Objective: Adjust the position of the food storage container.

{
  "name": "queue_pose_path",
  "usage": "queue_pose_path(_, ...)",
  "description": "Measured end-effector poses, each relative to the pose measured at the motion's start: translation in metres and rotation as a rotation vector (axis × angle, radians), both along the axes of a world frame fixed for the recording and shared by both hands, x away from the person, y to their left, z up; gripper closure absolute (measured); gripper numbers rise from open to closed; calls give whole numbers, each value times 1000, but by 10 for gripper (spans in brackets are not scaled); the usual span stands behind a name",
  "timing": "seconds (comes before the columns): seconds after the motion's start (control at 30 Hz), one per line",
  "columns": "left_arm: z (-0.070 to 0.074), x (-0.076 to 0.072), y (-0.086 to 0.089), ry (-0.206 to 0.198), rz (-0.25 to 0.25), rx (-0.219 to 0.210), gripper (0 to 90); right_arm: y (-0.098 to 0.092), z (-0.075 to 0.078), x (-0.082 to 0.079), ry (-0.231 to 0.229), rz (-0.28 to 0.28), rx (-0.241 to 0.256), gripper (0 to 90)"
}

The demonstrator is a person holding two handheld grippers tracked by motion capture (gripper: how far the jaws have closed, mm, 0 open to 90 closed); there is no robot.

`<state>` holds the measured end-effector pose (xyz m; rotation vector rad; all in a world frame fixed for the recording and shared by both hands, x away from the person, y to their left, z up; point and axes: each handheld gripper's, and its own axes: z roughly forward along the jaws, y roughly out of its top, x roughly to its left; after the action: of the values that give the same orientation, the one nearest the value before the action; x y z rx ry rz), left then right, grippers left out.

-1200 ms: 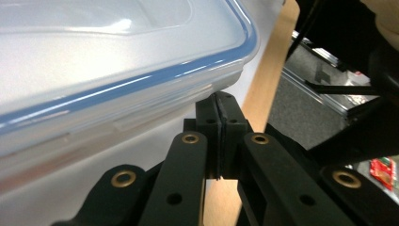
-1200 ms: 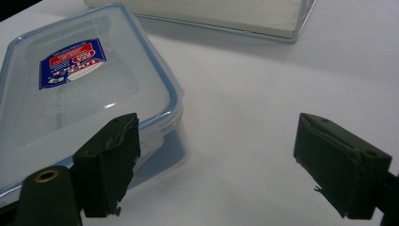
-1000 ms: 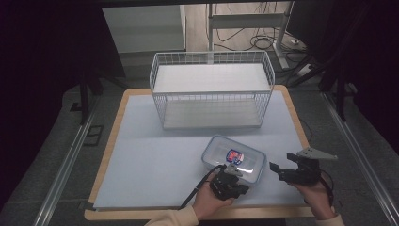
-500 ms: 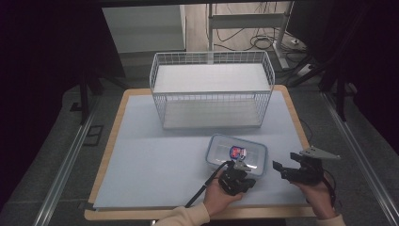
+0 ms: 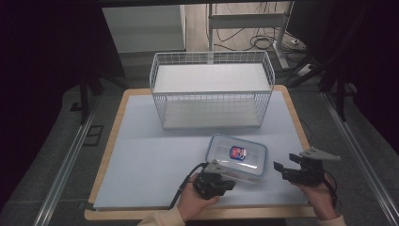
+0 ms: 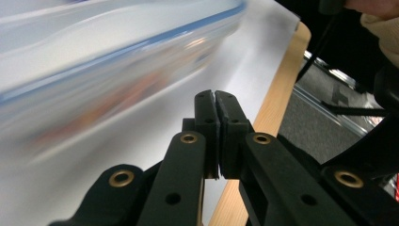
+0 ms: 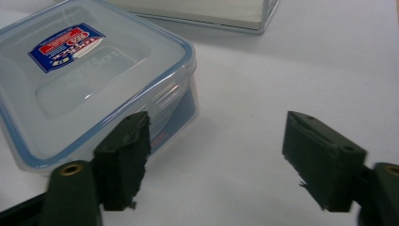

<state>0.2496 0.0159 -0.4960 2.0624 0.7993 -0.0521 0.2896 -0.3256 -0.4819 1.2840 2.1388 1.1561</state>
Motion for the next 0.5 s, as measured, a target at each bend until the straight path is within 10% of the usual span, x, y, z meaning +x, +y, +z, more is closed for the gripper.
queue_pose_path(0.3,1,3,88,-12,190,-51,830,4,-2,-3,23,39,-56,429)
queue_pose_path(0.5,-2,5,118,-23,296,-41,529,6,-3,-4,44,70,-101,696)
